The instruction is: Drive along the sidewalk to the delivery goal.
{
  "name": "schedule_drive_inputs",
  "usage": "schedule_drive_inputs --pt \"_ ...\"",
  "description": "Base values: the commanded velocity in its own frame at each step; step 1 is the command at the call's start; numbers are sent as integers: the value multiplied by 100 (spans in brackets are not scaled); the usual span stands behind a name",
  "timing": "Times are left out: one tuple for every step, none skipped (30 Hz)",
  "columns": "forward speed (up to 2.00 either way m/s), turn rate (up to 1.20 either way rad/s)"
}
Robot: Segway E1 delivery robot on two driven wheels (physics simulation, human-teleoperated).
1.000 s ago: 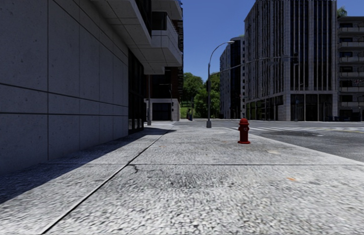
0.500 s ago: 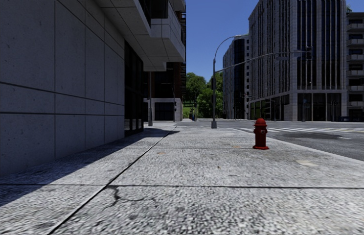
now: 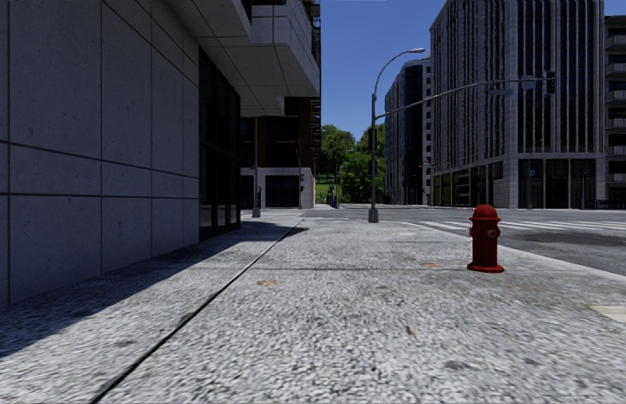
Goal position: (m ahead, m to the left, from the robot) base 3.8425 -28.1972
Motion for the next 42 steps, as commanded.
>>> schedule_drive_inputs --pt "200 0" --pt "200 0" --pt "200 0" --pt "200 0" --pt "200 0" --pt "200 0" --pt "200 0" --pt "200 0" --pt "200 0" --pt "200 0" --pt "200 0" --pt "200 0" --pt "200 0" --pt "200 0" --pt "200 0" --pt "200 0" --pt "200 0" --pt "200 0" --pt "200 0" --pt "200 0" --pt "200 0" --pt "200 0" --pt "200 0" --pt "200 0" --pt "200 0" --pt "200 0" --pt "200 0" --pt "200 0" --pt "200 0" --pt "200 0" --pt "200 0" --pt "200 0" --pt "200 0" --pt "200 0" --pt "200 0" --pt "200 0" --pt "200 0" --pt "200 0" --pt "200 0" --pt "200 0" --pt "200 0" --pt "200 0"
